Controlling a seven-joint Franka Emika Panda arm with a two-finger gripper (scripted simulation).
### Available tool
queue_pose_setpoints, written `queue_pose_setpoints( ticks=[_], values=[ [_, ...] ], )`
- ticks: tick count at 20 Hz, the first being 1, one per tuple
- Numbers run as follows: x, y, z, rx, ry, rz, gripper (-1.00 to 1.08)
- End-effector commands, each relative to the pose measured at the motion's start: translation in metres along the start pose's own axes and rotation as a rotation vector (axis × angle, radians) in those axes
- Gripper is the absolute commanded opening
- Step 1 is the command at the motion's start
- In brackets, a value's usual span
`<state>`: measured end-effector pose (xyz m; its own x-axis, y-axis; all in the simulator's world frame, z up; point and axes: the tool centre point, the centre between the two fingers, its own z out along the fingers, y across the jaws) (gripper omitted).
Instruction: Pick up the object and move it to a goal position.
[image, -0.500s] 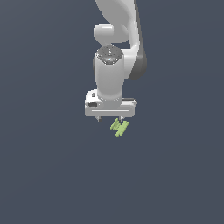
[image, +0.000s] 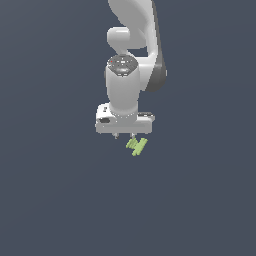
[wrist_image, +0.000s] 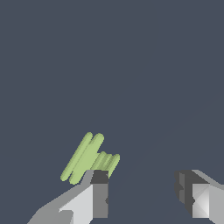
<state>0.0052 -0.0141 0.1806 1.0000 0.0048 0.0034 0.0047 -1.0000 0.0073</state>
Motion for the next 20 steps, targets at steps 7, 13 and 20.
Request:
queue_pose_setpoints(
  ticks=[7,13,20],
  values=[
    [-0.002,-0.003,0.004,-0.018,-0.007,0.012,0.28],
    [-0.006,-0.011,0.014,-0.06,-0.018,0.039,0.28],
    [-0.014,-0.024,0.031,-0.14,-0.029,0.088,0.28]
  ],
)
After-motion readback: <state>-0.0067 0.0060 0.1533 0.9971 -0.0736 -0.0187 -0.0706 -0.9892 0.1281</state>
